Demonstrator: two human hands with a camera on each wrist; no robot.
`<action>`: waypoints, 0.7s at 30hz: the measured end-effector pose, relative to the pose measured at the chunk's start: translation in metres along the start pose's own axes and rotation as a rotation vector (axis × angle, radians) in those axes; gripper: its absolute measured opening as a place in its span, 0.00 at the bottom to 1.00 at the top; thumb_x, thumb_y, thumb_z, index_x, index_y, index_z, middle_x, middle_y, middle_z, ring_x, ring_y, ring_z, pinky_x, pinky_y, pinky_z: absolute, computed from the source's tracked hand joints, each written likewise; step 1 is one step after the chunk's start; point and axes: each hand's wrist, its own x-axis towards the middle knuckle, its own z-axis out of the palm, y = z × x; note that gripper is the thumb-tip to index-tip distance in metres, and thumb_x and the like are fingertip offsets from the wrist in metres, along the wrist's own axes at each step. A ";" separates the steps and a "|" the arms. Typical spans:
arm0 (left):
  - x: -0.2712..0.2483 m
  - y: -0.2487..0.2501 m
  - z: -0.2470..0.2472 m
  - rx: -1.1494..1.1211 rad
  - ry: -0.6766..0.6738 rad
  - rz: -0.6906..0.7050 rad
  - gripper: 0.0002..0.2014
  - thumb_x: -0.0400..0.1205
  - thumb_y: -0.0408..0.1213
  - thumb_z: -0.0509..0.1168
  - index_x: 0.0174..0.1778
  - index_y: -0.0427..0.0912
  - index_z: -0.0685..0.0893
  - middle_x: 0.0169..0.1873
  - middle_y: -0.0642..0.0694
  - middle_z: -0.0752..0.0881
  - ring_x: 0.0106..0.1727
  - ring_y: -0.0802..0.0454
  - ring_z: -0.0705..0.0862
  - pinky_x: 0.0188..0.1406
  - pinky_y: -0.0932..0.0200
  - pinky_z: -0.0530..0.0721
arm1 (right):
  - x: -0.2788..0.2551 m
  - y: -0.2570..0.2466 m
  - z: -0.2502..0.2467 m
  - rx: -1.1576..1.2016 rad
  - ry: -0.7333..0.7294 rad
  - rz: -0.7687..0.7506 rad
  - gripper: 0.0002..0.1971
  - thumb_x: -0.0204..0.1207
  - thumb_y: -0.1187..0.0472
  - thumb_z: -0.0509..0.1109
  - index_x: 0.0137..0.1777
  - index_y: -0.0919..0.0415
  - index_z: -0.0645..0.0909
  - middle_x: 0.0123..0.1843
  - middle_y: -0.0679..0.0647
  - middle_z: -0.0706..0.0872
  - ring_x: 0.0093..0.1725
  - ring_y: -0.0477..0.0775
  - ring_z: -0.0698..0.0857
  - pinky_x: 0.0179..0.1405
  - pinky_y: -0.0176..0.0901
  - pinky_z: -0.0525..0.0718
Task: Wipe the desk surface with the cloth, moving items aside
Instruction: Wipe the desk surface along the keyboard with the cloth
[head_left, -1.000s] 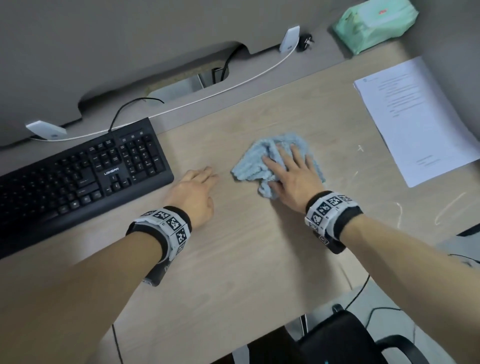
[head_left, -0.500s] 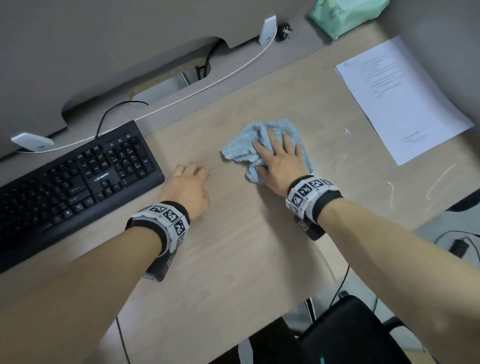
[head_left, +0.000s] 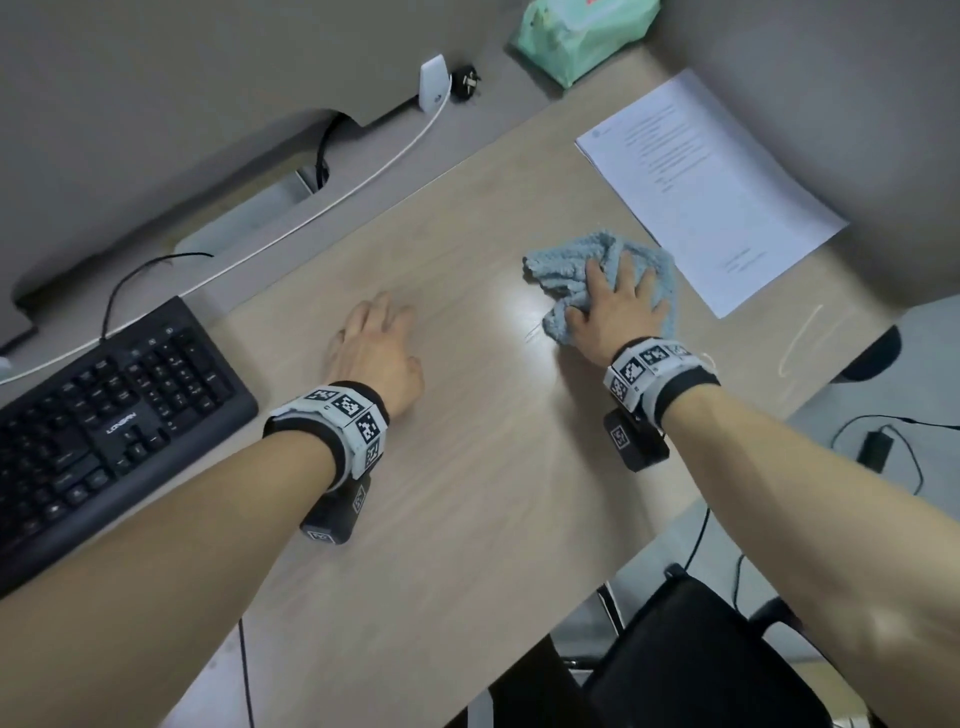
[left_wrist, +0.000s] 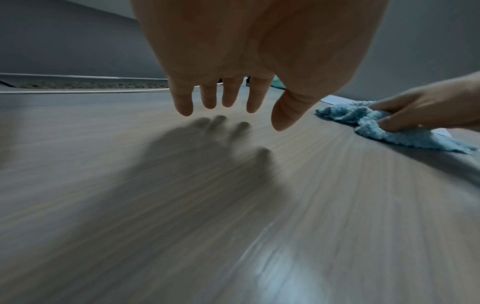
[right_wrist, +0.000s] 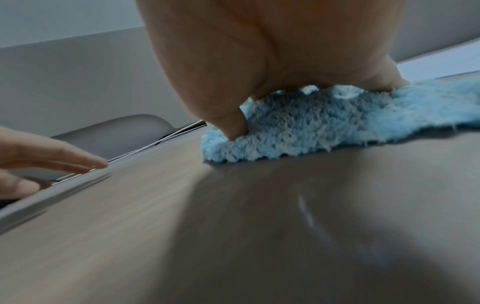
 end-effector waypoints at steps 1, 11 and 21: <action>0.002 0.002 0.001 0.000 0.005 -0.004 0.31 0.78 0.39 0.61 0.79 0.47 0.63 0.84 0.43 0.55 0.83 0.41 0.53 0.78 0.40 0.62 | 0.010 -0.005 -0.004 -0.004 -0.002 -0.012 0.36 0.84 0.43 0.57 0.87 0.48 0.46 0.89 0.60 0.40 0.86 0.74 0.42 0.81 0.76 0.49; 0.015 0.005 0.001 0.032 -0.007 -0.054 0.30 0.77 0.39 0.61 0.78 0.46 0.68 0.83 0.42 0.62 0.81 0.39 0.58 0.74 0.43 0.70 | -0.015 0.010 0.012 -0.090 -0.020 -0.314 0.37 0.84 0.41 0.54 0.88 0.48 0.44 0.89 0.61 0.39 0.86 0.73 0.41 0.82 0.74 0.46; 0.014 0.001 -0.002 0.109 -0.069 -0.016 0.34 0.78 0.40 0.61 0.83 0.46 0.61 0.85 0.44 0.57 0.82 0.40 0.56 0.78 0.50 0.64 | 0.015 -0.065 -0.001 -0.142 -0.039 -0.454 0.38 0.83 0.44 0.57 0.88 0.51 0.45 0.89 0.63 0.39 0.86 0.75 0.40 0.81 0.78 0.45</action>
